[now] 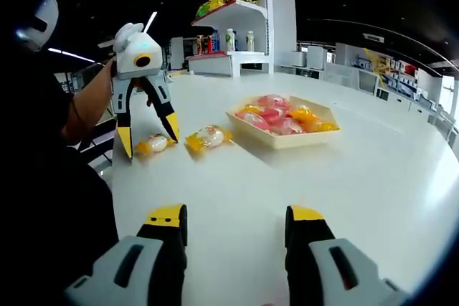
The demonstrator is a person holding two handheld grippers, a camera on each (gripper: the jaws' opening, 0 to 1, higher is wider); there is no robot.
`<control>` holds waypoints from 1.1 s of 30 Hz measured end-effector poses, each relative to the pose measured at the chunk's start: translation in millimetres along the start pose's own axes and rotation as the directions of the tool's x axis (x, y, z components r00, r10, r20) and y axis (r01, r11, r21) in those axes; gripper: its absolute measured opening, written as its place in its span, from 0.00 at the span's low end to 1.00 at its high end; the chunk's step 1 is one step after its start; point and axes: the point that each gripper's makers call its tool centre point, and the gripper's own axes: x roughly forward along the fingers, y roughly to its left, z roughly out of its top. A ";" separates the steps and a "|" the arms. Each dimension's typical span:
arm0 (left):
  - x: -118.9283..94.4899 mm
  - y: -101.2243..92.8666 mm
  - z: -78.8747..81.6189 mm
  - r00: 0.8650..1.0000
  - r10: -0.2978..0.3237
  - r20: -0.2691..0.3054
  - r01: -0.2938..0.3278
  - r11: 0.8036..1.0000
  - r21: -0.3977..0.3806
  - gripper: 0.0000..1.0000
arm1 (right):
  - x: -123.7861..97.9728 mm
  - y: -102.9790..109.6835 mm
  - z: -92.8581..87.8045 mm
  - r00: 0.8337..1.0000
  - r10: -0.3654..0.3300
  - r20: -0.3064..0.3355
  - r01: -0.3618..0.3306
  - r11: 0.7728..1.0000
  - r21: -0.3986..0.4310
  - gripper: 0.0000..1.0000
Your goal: Pick up the marshmallows scattered on the table and place them into the bowl on the table
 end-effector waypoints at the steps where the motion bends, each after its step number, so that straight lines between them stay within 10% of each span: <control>1: 0.3 0.8 0.2 1.000 0.004 0.002 -0.004 1.000 0.002 0.49 | -0.2 -0.2 0.0 1.000 -0.001 0.001 0.001 1.000 0.000 0.55; 33: 4.1 -4.8 -1.9 1.000 0.023 -0.015 -0.020 0.985 0.172 0.37 | 1.7 1.3 -2.5 1.000 0.005 -0.010 -0.005 1.000 0.007 0.54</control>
